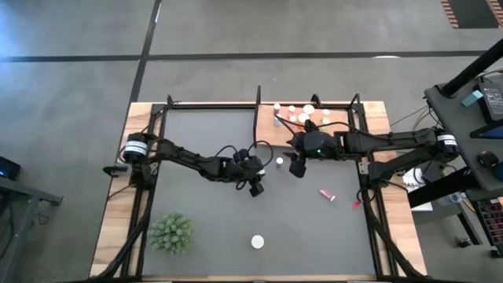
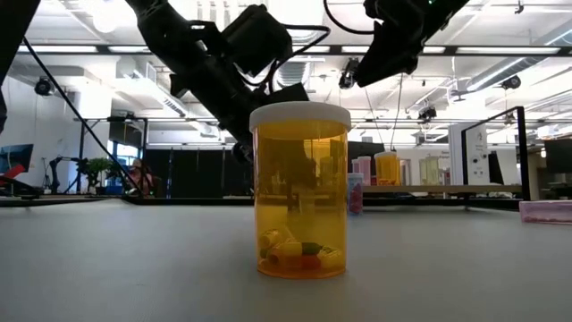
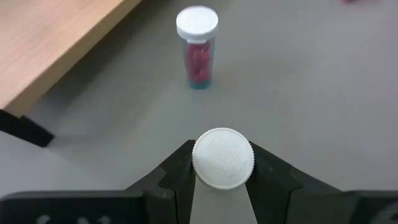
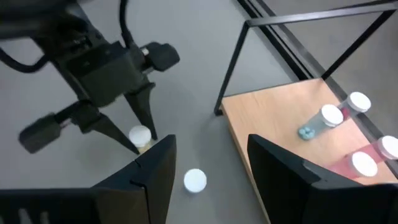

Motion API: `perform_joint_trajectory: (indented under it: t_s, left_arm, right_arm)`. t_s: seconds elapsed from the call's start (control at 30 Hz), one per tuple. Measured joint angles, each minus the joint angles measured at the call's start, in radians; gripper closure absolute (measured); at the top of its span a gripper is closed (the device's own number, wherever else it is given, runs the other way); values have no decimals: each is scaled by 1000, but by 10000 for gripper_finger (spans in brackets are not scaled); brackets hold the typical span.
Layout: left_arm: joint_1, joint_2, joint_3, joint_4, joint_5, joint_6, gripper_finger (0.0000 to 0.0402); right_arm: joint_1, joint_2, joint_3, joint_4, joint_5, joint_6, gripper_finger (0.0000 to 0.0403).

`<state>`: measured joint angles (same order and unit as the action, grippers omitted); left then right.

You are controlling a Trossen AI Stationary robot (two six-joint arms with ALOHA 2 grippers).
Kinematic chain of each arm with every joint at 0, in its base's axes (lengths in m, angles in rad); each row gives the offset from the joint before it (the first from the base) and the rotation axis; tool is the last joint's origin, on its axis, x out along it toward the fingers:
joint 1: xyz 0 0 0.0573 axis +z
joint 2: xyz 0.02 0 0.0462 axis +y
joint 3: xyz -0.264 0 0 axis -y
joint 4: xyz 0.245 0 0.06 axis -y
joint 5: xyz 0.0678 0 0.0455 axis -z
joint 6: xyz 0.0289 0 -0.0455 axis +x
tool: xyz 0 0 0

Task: Pick and place medicine bottles onto shelf by color
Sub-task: Put the yellow pill bottle on the shelf aligned with the other yellow pill bottles

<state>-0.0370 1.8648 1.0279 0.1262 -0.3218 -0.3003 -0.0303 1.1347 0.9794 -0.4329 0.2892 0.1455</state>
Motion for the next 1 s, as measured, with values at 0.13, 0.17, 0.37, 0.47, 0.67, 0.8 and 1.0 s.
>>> perform_joint_trajectory:
  t_s: [0.13,0.17,0.37,0.47,0.67,0.8,1.0]
  left_arm:
    - [0,11,6,-5,0,-1,297]
    - [0,14,6,3,0,-1,297]
    - [0,11,5,-5,1,-2,297]
    - [1,11,8,-7,3,-1,297]
    - [1,11,9,-7,3,0,297]
    - [0,11,10,-7,7,38,297]
    - [0,11,21,-7,8,53,297]
  right_arm:
    - [0,0,-4,4,0,-2,213]
    - [0,0,-4,3,0,-2,213]
    - [0,0,-8,4,0,-2,213]
    - [0,0,-8,4,0,-6,213]
    - [0,0,-8,4,0,-7,213]
    - [0,0,-8,4,0,-13,213]
    - [0,0,-8,4,-1,-14,213]
